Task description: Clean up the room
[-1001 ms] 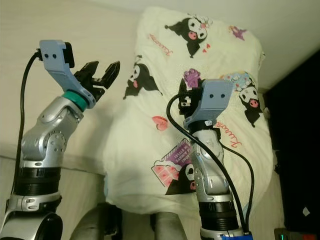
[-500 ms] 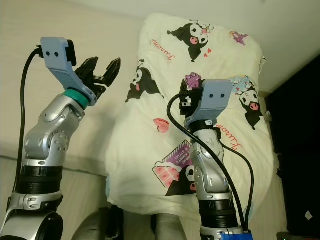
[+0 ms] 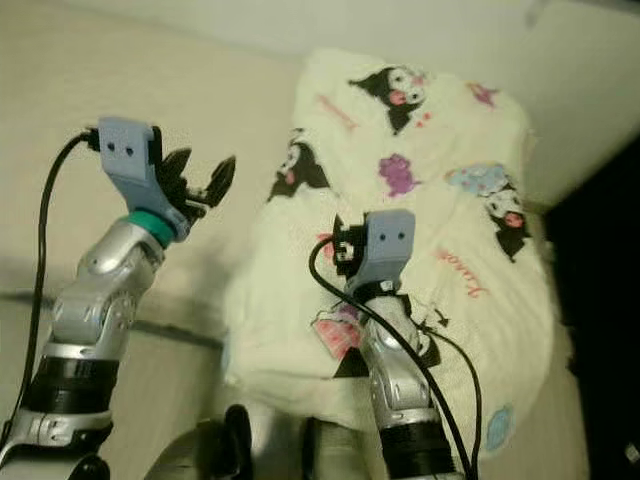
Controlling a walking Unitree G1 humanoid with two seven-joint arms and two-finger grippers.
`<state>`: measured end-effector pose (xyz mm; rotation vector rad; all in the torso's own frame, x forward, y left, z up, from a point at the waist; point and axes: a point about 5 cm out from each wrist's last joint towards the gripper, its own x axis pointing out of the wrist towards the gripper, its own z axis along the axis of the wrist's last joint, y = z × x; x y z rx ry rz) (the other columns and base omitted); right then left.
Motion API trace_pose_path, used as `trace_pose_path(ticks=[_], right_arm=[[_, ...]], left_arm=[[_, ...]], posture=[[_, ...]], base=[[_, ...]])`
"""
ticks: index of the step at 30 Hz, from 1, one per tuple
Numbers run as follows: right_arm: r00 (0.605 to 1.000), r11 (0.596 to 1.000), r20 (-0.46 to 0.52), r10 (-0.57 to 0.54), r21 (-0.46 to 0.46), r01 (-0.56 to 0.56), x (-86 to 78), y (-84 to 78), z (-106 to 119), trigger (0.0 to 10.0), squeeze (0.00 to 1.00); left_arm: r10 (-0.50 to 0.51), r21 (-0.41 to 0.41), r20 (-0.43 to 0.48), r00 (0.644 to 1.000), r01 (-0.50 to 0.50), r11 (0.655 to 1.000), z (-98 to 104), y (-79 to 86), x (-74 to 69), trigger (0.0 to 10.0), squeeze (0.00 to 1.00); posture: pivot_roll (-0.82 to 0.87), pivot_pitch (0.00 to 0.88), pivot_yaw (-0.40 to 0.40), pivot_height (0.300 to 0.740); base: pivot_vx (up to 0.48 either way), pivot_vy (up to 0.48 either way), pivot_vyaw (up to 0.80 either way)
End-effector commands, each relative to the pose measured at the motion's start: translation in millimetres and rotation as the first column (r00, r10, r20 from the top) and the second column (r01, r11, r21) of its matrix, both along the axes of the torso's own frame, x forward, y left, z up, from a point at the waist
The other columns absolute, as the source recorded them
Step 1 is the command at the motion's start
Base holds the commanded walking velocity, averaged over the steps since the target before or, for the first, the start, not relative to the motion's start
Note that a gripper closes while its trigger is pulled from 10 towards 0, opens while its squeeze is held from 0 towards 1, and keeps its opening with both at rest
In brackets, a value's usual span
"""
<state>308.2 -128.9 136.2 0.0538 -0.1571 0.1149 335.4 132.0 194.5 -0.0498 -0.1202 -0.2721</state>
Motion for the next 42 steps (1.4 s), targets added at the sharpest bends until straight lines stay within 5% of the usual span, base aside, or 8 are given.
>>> trace_pose_path(ticks=[1, 12, 23, 42], right_arm=[[1.000, 1.000, -0.017, -0.025, 0.002, 0.025, -2.9, -6.9, -7.8, 10.0, 0.00], [1.000, 1.000, -0.006, -0.023, 0.016, 0.023, 0.2, -6.0, -9.4, 10.0, 0.00], [0.999, 0.997, -0.008, -0.042, 0.066, 0.042, 3.5, -10.1, -9.4, 10.0, 0.00], [1.000, 1.000, 0.009, -0.017, 0.013, 0.017, 5.5, -6.5, -8.8, 10.0, 0.00]], left_arm=[[-0.036, 0.007, -0.005, 0.999, 0.036, 0.999, -4.4, -9.8, -1.3, 10.0, 0.00], [-0.034, 0.036, 0.002, 0.999, 0.034, 0.999, -7.7, -10.2, -0.3, 10.0, 0.00], [-0.061, 0.083, 0.021, 0.998, 0.059, 0.995, -5.5, -13.6, 2.3, 10.0, 0.00], [-0.065, 0.086, 0.049, 0.997, 0.061, 0.994, -3.2, -14.4, 3.3, 10.0, 0.00]], posture=[[-0.09, 0.096, 0.020, 0.740], [-0.09, 0.085, 0.022, 0.740], [-0.08, 0.087, 0.019, 0.740], [-0.08, 0.093, 0.013, 0.740]], base=[[-0.412, 0.000, 0.00], [-0.384, 0.000, 0.00], [0.000, 0.000, 0.00], [0.439, 0.000, 0.15]])
